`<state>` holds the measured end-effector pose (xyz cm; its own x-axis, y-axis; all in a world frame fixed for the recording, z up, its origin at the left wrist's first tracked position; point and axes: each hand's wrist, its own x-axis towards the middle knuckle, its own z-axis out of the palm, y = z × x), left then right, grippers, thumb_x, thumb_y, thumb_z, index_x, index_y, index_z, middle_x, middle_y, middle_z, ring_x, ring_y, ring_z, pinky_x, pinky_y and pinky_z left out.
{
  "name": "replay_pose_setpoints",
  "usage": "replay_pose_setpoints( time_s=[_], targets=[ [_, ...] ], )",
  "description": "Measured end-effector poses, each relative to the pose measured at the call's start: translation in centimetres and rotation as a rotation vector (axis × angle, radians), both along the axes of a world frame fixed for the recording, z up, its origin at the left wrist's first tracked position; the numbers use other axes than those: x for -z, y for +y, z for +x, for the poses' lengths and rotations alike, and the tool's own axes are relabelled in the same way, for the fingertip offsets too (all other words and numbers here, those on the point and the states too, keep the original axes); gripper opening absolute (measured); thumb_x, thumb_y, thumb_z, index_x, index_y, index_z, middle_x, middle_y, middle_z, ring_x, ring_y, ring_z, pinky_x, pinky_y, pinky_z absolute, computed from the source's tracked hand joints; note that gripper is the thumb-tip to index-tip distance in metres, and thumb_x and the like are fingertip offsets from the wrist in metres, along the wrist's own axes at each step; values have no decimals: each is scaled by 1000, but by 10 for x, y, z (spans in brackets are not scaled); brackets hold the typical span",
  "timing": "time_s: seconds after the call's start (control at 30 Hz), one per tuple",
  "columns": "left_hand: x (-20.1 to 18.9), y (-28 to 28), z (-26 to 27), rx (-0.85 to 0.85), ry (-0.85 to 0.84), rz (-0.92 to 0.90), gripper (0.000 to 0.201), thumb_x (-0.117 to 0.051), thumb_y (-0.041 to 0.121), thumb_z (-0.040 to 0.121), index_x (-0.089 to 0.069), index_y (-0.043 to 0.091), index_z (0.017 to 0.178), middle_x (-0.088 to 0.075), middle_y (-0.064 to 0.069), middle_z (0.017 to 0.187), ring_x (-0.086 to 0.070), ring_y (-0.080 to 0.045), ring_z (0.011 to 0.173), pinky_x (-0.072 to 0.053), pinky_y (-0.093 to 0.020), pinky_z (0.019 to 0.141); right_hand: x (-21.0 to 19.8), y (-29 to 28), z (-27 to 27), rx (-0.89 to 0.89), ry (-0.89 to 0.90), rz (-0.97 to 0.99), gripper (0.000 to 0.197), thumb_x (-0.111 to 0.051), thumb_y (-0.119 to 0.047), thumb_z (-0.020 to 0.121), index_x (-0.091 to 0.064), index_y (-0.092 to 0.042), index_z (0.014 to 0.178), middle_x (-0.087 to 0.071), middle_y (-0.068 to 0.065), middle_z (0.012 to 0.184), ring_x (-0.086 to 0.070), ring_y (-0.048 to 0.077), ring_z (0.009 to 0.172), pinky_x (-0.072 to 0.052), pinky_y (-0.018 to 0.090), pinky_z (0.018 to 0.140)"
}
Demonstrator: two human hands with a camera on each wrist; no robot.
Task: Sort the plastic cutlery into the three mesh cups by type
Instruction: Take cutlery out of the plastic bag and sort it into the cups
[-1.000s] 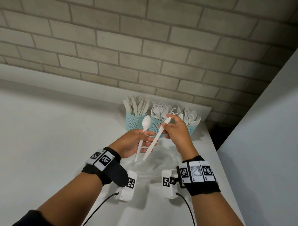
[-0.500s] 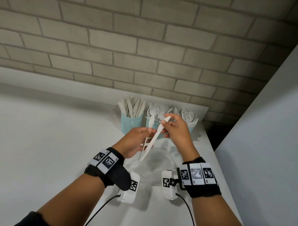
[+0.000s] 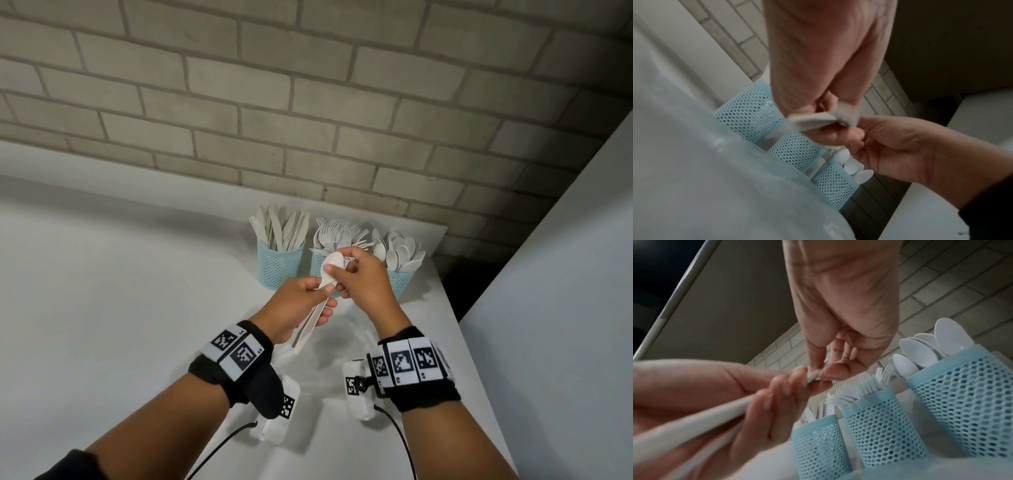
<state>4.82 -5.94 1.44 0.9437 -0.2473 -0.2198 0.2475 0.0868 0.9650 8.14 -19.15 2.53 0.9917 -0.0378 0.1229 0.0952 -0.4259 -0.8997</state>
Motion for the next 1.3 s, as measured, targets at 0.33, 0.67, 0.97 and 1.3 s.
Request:
replay_pose_setpoints(
  time_s=[0.33,0.67,0.97,1.3],
  targets=[
    [-29,0,28,44,-33,16,7,-50,6,95,-56,9,96,-58,-5,75,-56,-11,59,-50,-16,55,-66,-69,30,568,-443,145,11,-57,-21,93,-58,-11,96,-65,6,89,-63,18,72,-50,26,69],
    [-53,28,54,-205,-233,-266,55,-34,-14,92,-42,32,121,-56,-3,79,-53,-11,68,-42,-28,66,-29,-90,37,497,-332,-465,26,-50,-25,95,-72,-14,102,-71,12,89,-62,27,79,-42,25,68],
    [-62,50,87,-449,-519,-314,27,-27,15,104,-52,22,110,-42,2,70,-44,-5,61,-39,-21,64,6,-77,45,406,-166,-689,26,-51,-22,94,-69,-15,111,-66,17,111,-53,35,104,-34,35,92],
    [-23,47,110,-507,-510,69,17,-40,4,98,-56,9,102,-64,-2,90,-61,-11,87,-48,-25,84,-11,-52,18,369,-289,-425,29,-59,-8,88,-65,-12,115,-58,15,121,-43,30,117,-29,31,99]
  ],
)
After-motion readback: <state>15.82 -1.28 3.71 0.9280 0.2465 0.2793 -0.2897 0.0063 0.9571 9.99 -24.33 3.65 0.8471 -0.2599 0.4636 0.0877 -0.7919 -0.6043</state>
